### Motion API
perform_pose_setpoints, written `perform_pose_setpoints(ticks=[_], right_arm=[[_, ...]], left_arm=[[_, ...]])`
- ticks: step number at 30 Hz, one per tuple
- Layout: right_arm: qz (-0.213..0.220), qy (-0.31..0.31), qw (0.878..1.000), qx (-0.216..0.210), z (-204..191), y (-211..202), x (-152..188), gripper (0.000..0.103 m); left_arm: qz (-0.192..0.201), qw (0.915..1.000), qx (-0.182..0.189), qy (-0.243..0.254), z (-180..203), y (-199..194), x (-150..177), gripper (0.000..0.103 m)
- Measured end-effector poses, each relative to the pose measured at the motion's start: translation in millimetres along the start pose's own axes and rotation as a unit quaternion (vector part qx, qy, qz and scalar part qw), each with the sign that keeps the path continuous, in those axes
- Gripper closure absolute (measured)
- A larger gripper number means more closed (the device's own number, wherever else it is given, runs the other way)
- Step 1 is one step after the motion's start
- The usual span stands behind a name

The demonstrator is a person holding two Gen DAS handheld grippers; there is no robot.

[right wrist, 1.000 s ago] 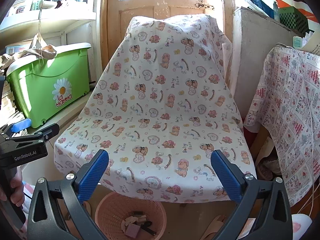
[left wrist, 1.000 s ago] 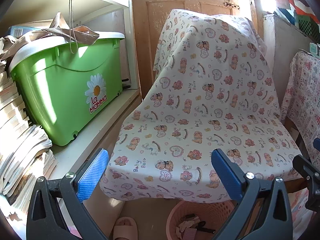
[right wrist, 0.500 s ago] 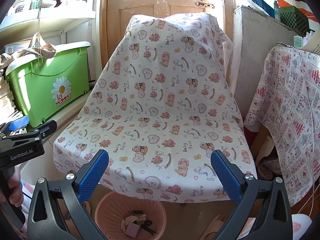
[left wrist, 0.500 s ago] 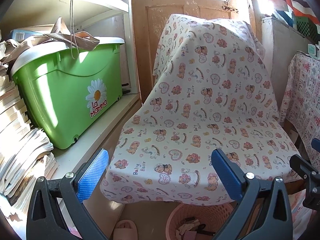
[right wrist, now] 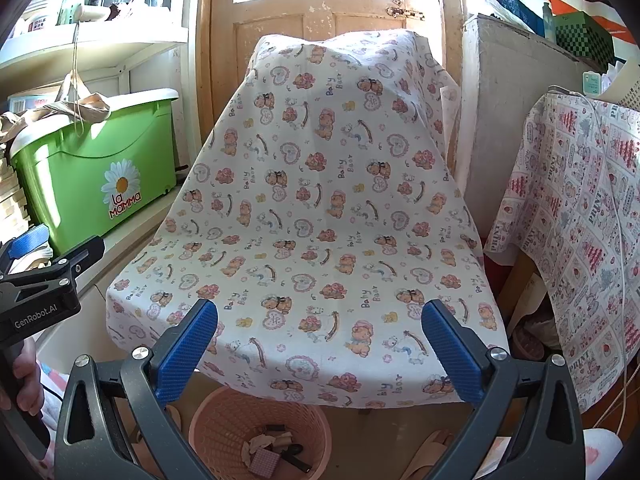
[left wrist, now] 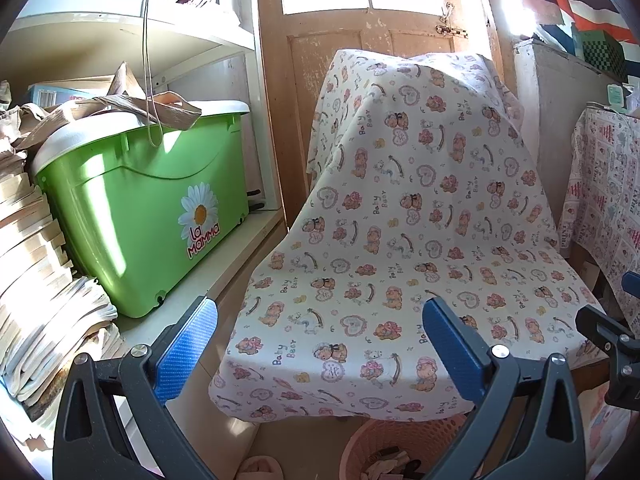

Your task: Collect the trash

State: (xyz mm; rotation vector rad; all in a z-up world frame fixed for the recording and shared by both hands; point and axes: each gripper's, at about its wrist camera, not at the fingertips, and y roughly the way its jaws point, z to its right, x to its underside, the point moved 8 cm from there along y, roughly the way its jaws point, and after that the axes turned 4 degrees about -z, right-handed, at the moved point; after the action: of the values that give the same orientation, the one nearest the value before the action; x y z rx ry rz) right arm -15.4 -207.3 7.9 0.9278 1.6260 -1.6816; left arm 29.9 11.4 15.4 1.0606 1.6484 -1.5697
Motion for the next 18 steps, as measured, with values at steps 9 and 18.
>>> perform_pose_setpoints(ticks=[9, 18], right_arm=[[-0.006, 0.011, 1.0, -0.005, 1.2, 1.1, 0.2, 0.0], [-0.009, 0.014, 1.0, -0.006, 1.7, 2.5, 1.3, 0.0]], left_arm=[[0.004, 1.0, -0.002, 0.002, 0.7, -0.8, -1.0, 0.001], [-0.003, 0.9999, 0.0, 0.012, 5.1, 2.0, 1.0, 0.001]])
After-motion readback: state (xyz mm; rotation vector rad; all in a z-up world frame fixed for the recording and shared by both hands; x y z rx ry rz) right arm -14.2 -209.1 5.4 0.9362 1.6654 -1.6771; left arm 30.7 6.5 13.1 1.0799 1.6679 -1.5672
